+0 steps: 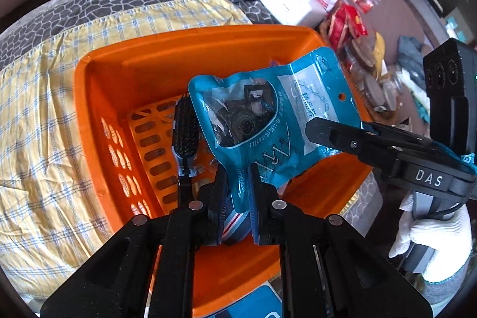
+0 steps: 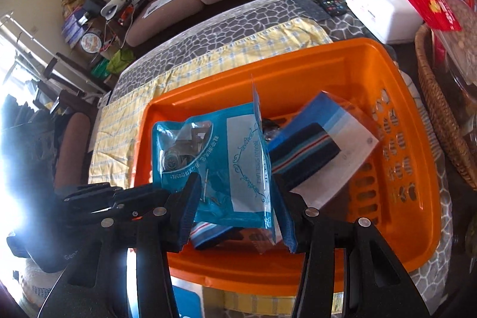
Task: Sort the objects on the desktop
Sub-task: 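Lift the blue packet with the left tool and carry it over the basket, then lower the blue zip packet into the basket and open the left tool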
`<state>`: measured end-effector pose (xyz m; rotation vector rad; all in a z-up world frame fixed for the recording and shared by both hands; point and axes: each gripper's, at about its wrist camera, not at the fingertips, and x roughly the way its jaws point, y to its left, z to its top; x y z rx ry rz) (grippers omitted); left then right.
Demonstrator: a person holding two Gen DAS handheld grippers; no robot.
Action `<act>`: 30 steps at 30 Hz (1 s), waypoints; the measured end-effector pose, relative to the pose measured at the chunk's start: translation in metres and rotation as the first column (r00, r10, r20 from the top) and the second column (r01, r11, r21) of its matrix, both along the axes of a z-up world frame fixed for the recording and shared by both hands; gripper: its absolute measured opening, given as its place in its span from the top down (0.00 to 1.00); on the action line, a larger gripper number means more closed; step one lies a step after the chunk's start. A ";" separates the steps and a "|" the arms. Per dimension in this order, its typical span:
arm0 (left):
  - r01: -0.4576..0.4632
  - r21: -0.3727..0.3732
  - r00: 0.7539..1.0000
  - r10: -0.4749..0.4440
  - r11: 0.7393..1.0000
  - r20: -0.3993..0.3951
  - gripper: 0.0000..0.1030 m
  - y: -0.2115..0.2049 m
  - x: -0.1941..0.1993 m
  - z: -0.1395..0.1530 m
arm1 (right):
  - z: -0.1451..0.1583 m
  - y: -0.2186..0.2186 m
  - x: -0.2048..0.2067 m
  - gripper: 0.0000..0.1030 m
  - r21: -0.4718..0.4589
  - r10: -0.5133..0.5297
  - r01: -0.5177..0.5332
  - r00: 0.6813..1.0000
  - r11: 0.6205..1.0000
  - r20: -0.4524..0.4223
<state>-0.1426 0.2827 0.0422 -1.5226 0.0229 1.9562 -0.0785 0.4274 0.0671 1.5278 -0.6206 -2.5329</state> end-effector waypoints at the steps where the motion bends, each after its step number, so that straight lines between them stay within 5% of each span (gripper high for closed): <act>1: 0.003 -0.008 1.000 -0.003 1.000 0.004 0.88 0.004 -0.001 -0.004 | -0.005 0.006 0.000 0.52 -0.007 -0.009 0.009 1.000 1.000 0.004; 14: 0.042 -0.138 0.999 -0.045 0.990 -0.016 0.83 0.038 -0.004 -0.036 | -0.061 0.046 0.006 0.52 -0.015 -0.061 0.062 0.995 0.998 0.076; 18: 0.021 -0.142 0.999 -0.027 0.990 -0.039 0.60 0.033 -0.006 -0.031 | -0.058 0.056 0.011 0.49 0.003 -0.087 0.087 0.994 0.996 0.072; 20: 0.013 -0.128 0.999 -0.019 0.992 -0.049 0.47 0.027 -0.007 -0.024 | -0.051 0.061 0.014 0.31 0.018 -0.105 0.104 0.993 0.994 0.059; 21: 0.009 -0.122 0.998 -0.016 0.992 -0.057 0.42 0.024 -0.007 -0.020 | -0.047 0.063 0.016 0.30 0.022 -0.111 0.110 0.993 0.994 0.050; 30: -0.046 -0.059 0.990 0.037 0.997 -0.139 0.24 -0.014 -0.005 0.035 | 0.001 0.053 0.027 0.23 0.050 -0.117 0.118 0.993 0.992 -0.025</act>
